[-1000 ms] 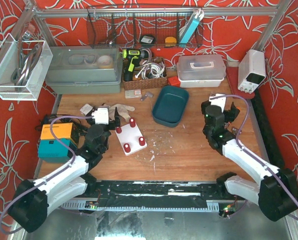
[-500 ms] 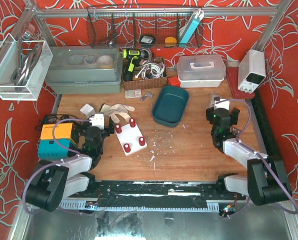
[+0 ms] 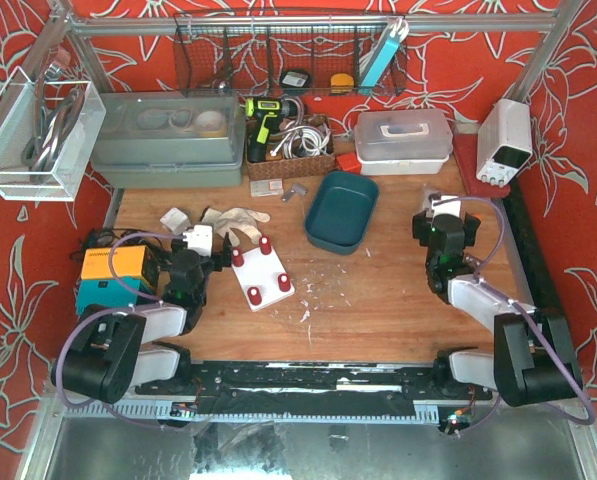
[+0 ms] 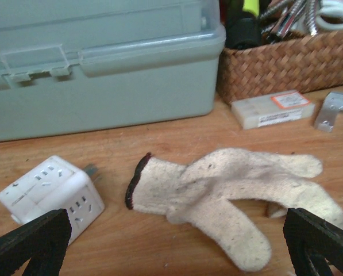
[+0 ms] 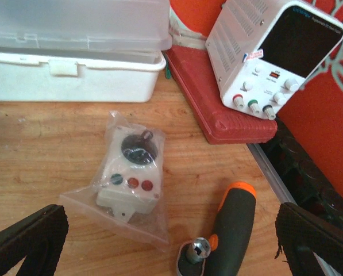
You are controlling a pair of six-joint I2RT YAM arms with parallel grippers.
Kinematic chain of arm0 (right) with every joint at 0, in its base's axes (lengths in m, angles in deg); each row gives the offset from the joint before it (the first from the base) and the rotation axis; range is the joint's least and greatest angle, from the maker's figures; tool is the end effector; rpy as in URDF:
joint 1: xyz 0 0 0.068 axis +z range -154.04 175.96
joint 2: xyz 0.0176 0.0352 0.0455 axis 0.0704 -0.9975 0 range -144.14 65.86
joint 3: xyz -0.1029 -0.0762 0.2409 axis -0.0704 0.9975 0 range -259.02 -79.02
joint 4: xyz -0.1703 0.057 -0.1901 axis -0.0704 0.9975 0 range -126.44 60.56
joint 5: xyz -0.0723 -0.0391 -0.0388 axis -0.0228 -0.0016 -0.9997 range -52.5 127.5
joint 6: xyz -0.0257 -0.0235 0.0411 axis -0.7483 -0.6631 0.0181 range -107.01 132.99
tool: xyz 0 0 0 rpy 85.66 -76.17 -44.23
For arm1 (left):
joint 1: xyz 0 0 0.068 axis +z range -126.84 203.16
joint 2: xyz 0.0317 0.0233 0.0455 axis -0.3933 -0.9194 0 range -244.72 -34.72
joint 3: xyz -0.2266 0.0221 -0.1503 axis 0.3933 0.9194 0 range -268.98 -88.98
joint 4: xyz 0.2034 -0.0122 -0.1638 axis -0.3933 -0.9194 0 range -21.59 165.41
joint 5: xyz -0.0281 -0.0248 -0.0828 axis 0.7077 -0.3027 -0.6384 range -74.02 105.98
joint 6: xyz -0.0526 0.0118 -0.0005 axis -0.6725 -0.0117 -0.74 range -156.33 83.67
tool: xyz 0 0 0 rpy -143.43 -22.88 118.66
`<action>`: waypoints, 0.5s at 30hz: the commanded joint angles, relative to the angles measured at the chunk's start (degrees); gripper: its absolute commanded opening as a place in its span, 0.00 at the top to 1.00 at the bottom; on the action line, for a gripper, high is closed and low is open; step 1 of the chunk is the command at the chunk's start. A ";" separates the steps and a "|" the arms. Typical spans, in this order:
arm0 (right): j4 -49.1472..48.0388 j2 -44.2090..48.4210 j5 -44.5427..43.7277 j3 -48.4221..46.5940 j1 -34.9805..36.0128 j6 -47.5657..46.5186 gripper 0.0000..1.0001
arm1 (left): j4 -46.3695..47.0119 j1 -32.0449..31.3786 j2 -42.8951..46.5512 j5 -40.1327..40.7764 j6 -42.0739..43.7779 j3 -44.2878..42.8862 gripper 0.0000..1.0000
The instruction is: Install the large spring
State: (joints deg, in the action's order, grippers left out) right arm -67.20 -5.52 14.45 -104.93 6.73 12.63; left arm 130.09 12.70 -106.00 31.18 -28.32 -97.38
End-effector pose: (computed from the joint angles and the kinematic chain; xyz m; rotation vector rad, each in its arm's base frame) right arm 0.2517 0.0338 0.2041 0.1068 1.8097 -0.2386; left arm 0.2059 -0.0285 0.1574 0.0790 1.7110 0.1954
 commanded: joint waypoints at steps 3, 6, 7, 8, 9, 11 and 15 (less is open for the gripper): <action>2.66 -2.42 -1.17 1.41 -0.30 2.58 0.01 | 7.64 0.44 4.48 -11.70 -2.06 4.13 0.00; -0.28 -2.00 0.17 3.40 -0.35 2.19 0.01 | 10.05 0.44 5.06 -7.42 -2.18 5.76 0.00; -3.86 -1.29 0.08 5.26 -0.31 1.16 0.01 | 10.37 0.44 5.22 -6.82 -1.72 5.97 0.00; -5.61 -0.21 -0.88 6.71 -0.33 1.15 0.01 | 10.86 0.48 5.26 -6.18 -1.49 6.17 0.00; -7.15 0.40 -2.21 8.35 -0.41 1.59 0.01 | 11.37 0.44 5.09 -5.64 -1.36 6.29 0.00; -11.33 0.39 -3.07 10.32 -0.47 1.78 0.01 | 10.85 0.53 4.31 -5.00 -1.63 5.44 0.00; -19.17 -3.79 -2.92 11.87 -0.55 1.15 0.01 | 11.71 1.48 -0.50 -9.88 -1.93 3.22 0.00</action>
State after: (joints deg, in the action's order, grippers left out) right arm -75.70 -6.61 13.08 -94.09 6.49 13.75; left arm 137.41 13.01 -102.68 24.54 -30.05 -92.29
